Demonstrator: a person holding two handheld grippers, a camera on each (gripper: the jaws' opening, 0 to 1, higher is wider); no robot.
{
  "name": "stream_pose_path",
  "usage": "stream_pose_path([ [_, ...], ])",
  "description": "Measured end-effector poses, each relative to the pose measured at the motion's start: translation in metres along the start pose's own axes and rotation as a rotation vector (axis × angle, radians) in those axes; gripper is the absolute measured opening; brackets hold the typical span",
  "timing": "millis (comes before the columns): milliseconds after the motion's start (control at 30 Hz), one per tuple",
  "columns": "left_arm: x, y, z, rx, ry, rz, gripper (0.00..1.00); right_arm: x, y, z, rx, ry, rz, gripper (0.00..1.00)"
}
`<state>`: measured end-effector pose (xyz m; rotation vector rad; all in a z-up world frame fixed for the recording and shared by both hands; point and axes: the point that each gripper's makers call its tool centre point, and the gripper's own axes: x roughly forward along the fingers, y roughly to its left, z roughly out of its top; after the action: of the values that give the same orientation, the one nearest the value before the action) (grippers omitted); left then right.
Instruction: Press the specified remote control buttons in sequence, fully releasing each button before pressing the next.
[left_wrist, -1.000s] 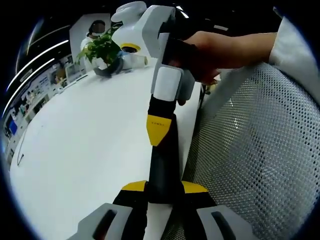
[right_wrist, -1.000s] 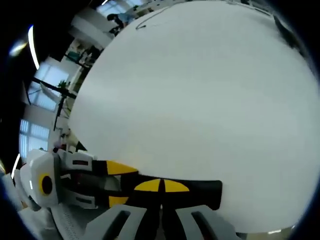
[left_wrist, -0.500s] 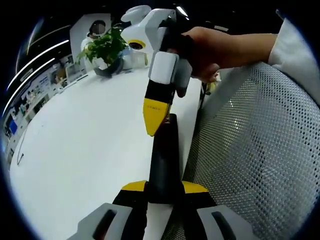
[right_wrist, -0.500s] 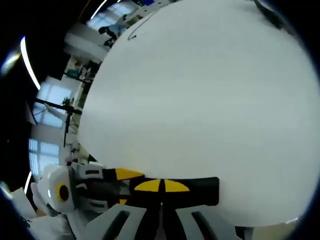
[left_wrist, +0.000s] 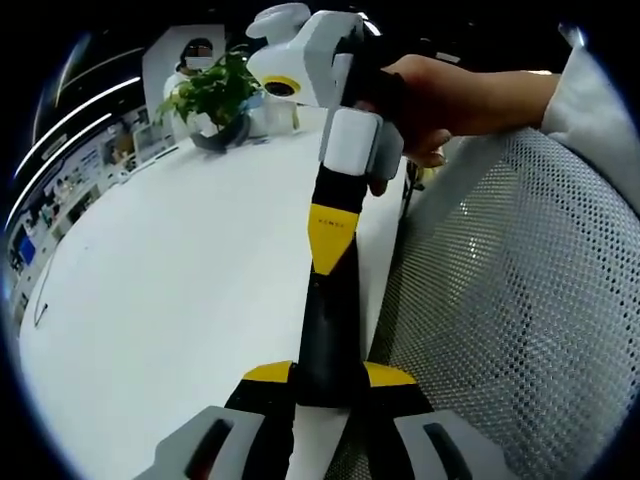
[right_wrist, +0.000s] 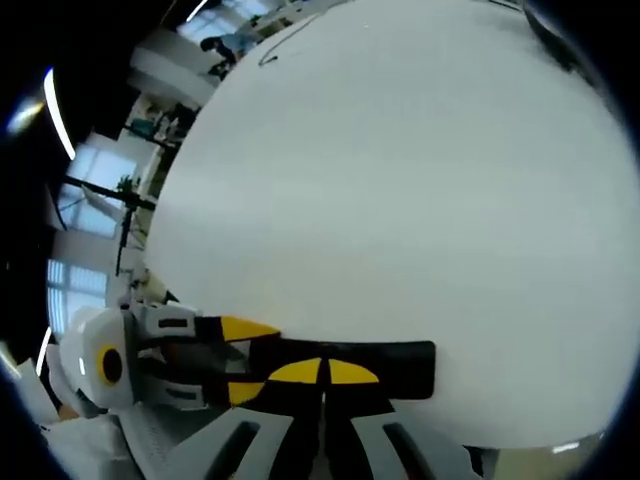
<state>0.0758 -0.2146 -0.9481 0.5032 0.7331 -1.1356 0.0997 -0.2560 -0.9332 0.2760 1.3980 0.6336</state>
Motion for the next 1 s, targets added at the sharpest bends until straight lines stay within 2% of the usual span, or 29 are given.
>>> stream_pose_path([
  [300, -0.0004, 0.0001, -0.0007, -0.001, -0.002, 0.001, 0.24, 0.0051, 0.0036, -0.0050, -0.036, 0.032, -0.003, 0.00],
  [367, -0.0004, 0.0001, -0.0007, -0.002, -0.005, 0.002, 0.24, 0.0056, -0.0057, -0.0089, -0.075, 0.059, -0.064, 0.00],
  [400, -0.0003, 0.0001, -0.0003, 0.000, -0.006, 0.002, 0.24, 0.0070, 0.0028, -0.0074, -0.059, 0.047, -0.026, 0.00],
  [633, -0.0002, 0.0002, -0.0005, -0.001, -0.010, 0.003, 0.25, 0.0060, -0.0012, -0.0070, -0.043, 0.042, -0.019, 0.00],
  [767, -0.0002, 0.0000, -0.0005, -0.003, -0.018, 0.003, 0.25, 0.0068, 0.0001, -0.0069, -0.066, 0.043, -0.024, 0.00],
  [1000, -0.0001, -0.0002, 0.0000, 0.008, -0.036, -0.005, 0.24, 0.0083, -0.0008, -0.0050, -0.034, 0.057, -0.033, 0.00],
])
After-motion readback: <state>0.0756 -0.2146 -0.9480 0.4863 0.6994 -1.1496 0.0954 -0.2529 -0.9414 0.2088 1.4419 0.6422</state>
